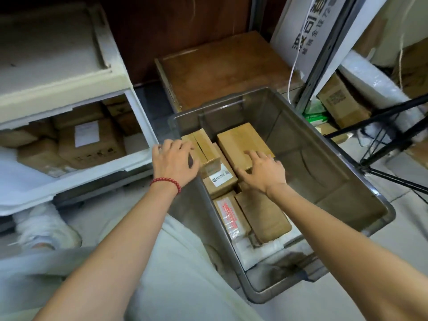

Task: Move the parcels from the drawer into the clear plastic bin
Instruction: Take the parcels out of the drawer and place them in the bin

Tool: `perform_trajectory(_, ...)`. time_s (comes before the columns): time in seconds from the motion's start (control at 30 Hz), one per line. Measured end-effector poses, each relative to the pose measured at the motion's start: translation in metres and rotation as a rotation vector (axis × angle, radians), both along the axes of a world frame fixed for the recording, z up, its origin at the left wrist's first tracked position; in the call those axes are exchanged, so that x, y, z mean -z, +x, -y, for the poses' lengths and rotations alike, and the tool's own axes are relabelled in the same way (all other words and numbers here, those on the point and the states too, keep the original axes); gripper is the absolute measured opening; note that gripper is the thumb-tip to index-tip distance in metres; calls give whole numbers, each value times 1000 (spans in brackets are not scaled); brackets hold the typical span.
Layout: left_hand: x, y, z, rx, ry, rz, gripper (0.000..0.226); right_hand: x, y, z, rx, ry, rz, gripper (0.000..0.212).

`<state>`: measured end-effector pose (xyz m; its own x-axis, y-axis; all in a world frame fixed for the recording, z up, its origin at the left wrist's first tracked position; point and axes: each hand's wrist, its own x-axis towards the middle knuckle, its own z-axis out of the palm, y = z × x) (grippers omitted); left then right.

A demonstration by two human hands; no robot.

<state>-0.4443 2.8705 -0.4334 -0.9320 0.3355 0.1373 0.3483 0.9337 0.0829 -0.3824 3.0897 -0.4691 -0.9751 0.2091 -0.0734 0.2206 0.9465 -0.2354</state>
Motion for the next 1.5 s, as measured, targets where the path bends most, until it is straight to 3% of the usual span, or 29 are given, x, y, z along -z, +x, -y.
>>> perform_trajectory(0.33,-48,33,164,-282,-10,-53,40,-71,-51,149,-322,-141,-215,56)
perform_trajectory(0.53,-38,67,236,-508,-21,17,45,-70,-50,258,-372,-315,-100,58)
perform_trajectory(0.63,-21,71,252,-582,-46,116,51,-58,-49,291,-379,-301,-20,63)
perform_trajectory(0.8,-13,43,264,-580,-34,75,55,-43,-78,297,-315,-190,-20,65)
perform_trajectory(1.0,12,-2,275,-573,-14,230,57,-12,-117,306,-204,-227,2,63)
perform_trajectory(1.3,58,-99,305,-547,-50,329,70,39,-195,324,-336,-142,45,67)
perform_trajectory(1.5,84,-145,301,-621,-52,328,74,63,-243,331,-386,-251,91,69)
